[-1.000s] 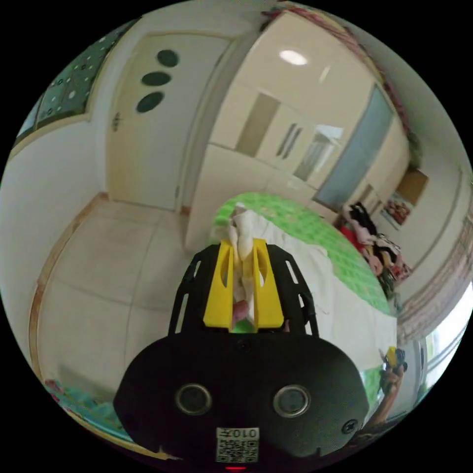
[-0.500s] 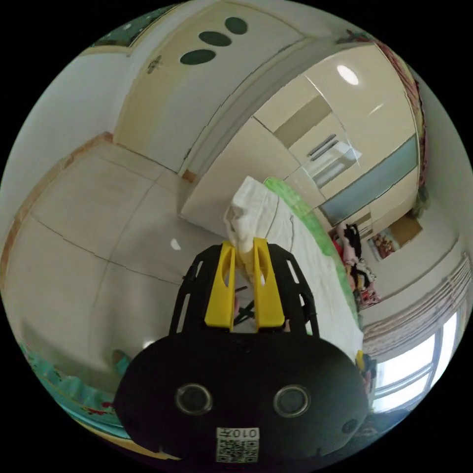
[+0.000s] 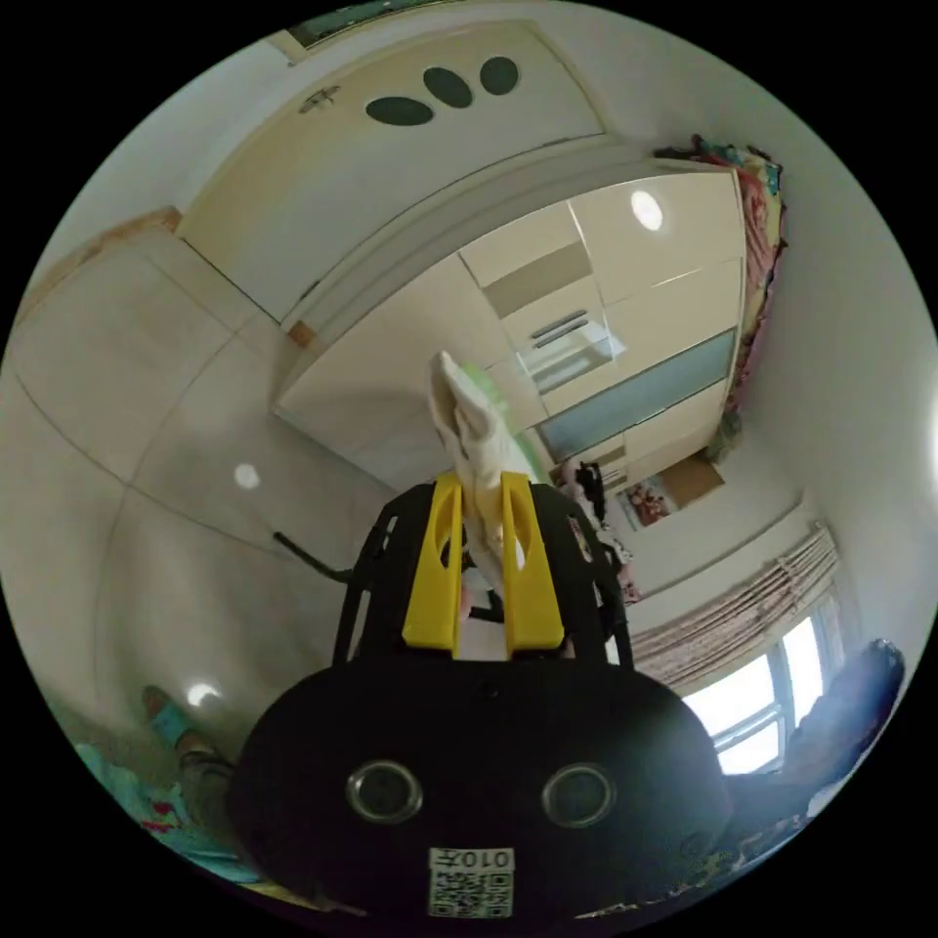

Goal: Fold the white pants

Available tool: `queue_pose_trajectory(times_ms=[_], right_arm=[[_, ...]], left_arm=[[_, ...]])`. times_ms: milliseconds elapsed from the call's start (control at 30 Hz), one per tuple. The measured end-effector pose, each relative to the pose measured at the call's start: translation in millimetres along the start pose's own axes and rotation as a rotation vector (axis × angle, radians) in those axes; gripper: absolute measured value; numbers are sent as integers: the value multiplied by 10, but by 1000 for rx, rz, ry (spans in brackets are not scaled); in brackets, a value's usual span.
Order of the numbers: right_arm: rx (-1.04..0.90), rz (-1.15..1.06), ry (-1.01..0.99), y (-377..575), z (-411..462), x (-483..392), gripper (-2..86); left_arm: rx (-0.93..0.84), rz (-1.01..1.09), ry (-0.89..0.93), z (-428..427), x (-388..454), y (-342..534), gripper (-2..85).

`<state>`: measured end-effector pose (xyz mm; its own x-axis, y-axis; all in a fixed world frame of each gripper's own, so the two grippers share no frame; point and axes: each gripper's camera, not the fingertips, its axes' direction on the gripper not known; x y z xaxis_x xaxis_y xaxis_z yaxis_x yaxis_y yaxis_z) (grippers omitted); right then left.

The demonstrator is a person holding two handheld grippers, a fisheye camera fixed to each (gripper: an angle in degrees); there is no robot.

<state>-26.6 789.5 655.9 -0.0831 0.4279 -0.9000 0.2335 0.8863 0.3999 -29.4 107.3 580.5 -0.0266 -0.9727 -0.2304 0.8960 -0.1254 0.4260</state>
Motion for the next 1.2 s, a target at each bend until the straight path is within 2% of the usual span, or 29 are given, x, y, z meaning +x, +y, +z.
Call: queue_pose_trajectory(times_ms=[67,167,333,400,467,567,667,933,1200], right_arm=[[41,45,-24,32,-174,96,24],[84,58,-60,50,-325,136,26],[50,61,-13,-15,-272,64,32],[64,78,-40,-54,-279,75,34],[95,82,-44,-125,-315,70,36],[111,89,-21,-247,-330,13,39],[180,84,53,-308,-407,-98,43],[384,92,72,-350,-950,-33,68],[311,187,69,-952,-1245,404,100]], left_arm=[[-23,7,-43,-35,-77,135,72],[-37,-69,10,-35,-347,226,71],[-54,-93,52,-11,-457,191,55],[4,-61,278,-165,-535,214,42],[53,-86,410,-299,-698,236,30],[131,-169,321,-549,-882,305,9],[178,-160,336,-719,-862,396,3],[55,-135,342,-456,-651,786,-1],[-25,-108,392,59,-349,968,-1]])
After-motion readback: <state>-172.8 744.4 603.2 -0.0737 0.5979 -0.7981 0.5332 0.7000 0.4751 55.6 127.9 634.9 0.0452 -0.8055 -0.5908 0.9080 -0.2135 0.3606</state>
